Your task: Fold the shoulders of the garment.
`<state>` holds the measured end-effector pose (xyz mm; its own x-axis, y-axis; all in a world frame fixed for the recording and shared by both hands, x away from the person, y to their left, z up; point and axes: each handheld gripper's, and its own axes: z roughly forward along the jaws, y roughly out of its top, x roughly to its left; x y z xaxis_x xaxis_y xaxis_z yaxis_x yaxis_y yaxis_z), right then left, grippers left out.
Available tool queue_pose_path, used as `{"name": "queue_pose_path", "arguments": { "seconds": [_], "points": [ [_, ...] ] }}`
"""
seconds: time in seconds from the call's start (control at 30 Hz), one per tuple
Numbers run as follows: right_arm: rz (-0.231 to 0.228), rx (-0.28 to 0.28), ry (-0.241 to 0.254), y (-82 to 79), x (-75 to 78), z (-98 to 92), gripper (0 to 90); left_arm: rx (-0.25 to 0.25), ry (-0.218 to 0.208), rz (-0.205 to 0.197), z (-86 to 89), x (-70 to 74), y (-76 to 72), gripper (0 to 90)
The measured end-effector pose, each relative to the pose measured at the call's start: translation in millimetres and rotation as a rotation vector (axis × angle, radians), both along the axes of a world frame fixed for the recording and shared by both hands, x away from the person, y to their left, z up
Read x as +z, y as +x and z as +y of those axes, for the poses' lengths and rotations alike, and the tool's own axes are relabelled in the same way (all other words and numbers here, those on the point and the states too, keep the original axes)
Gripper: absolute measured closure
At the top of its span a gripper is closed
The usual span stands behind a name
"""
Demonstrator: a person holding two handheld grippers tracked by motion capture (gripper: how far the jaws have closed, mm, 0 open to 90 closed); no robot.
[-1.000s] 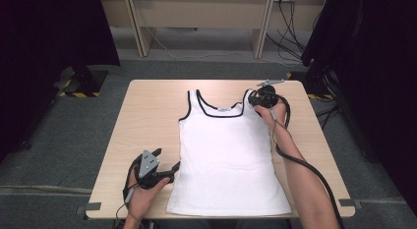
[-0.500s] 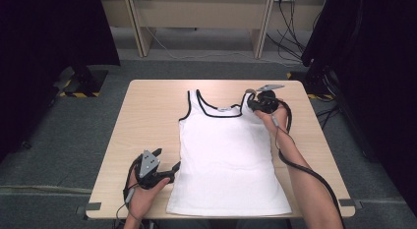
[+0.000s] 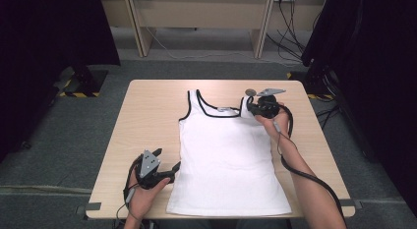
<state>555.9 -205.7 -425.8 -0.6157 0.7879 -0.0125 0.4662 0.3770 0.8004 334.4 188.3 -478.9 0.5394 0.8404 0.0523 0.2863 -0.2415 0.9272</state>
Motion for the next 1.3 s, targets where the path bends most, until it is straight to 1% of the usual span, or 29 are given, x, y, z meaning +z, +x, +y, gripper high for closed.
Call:
{"name": "queue_pose_path", "arguments": {
  "seconds": [0.2,0.23,0.5,0.53,0.57,0.6,0.67,0.77,1.0,1.03,1.1,1.17,1.3],
  "points": [
    [-0.018,0.009,-0.003,-8.4,0.7,3.3,85.6,0.0,0.003,-0.002,-0.1,0.0,-0.3,16.6],
    [-0.034,0.02,-0.019,-14.8,1.3,7.3,85.6,0.0,0.003,-0.002,-0.1,0.0,-0.3,16.6],
    [-0.037,0.027,-0.027,-20.4,-1.5,8.5,85.5,-0.001,0.003,-0.003,-0.2,0.0,-0.4,16.6],
    [-0.04,0.03,-0.038,-23.5,-3.7,8.6,85.4,0.0,0.006,-0.002,-0.2,0.1,-0.2,16.6],
    [-0.04,0.03,-0.038,-23.5,-3.7,8.6,85.4,0.0,0.006,-0.002,-0.2,0.1,-0.2,16.6],
    [-0.044,0.038,-0.046,-27.1,-4.9,9.3,85.4,0.0,0.006,-0.002,-0.2,0.1,-0.2,16.6],
    [-0.044,0.038,-0.046,-27.1,-4.9,9.3,85.2,0.0,0.007,0.001,-0.5,0.1,0.0,16.6],
    [-0.04,0.051,-0.057,-34.4,-9.1,10.7,84.9,0.0,0.007,0.001,-0.6,0.0,0.0,16.6],
    [-0.028,0.067,-0.074,-39.4,-13.9,11.8,83.8,-0.001,0.002,0.0,-0.3,-0.1,0.2,16.6],
    [-0.012,0.079,-0.09,-41.7,-17.4,13.2,83.8,-0.001,0.002,0.0,-0.3,-0.1,0.2,16.6],
    [-0.012,0.079,-0.09,-41.7,-17.4,13.2,83.7,0.0,0.0,0.001,-0.2,-0.1,0.2,16.6],
    [0.0,0.089,-0.102,-43.5,-22.6,13.5,82.9,-0.001,0.003,0.001,-0.3,0.0,0.3,16.6],
    [0.017,0.095,-0.1,-44.3,-25.4,12.6,81.3,-0.001,0.005,-0.001,-0.3,0.0,0.0,16.6]
  ]
}}
